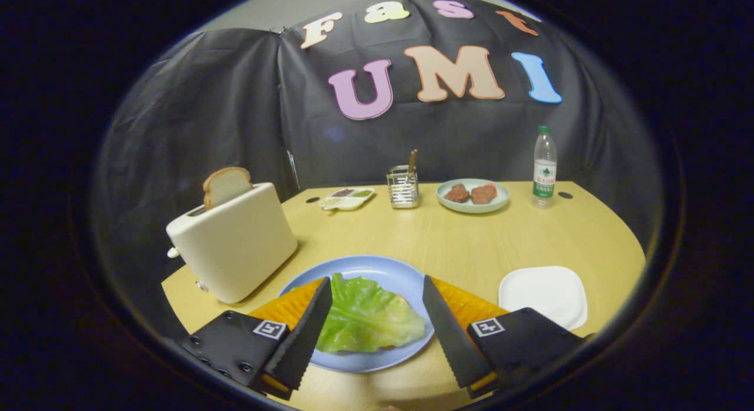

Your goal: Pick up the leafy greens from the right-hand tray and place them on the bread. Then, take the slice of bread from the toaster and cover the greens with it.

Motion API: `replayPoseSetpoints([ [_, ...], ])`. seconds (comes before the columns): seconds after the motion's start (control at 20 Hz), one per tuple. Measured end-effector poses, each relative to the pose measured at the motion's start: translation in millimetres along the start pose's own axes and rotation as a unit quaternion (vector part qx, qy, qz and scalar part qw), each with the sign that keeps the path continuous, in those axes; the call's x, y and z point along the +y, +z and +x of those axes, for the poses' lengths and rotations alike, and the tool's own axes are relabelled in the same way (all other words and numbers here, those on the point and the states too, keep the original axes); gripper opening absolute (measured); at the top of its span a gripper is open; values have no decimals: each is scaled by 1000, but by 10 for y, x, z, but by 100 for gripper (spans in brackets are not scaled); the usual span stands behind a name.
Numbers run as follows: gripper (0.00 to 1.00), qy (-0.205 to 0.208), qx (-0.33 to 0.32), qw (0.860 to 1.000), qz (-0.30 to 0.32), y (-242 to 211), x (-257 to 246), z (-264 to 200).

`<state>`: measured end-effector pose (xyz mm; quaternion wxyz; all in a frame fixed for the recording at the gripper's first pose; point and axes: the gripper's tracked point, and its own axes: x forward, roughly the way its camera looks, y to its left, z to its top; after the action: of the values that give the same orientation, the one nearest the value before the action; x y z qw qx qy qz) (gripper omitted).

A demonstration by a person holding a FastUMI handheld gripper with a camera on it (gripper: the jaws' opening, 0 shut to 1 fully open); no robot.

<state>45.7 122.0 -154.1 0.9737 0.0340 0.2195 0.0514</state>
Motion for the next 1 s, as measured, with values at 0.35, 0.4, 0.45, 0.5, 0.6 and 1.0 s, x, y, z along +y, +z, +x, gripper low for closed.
replayPoseSetpoints([
  [0.35,97,47,-52,998,-12,381,714,-164],
  [0.4,97,54,-57,997,-12,445,835,-167],
  [0.45,97,66,-60,996,-11,499,962,-161],
  [0.5,97,78,-59,995,-4,553,1101,-152],
  [0.6,97,96,-62,993,11,664,1332,-145],
  [1.0,97,133,-66,985,90,1132,2056,196],
])
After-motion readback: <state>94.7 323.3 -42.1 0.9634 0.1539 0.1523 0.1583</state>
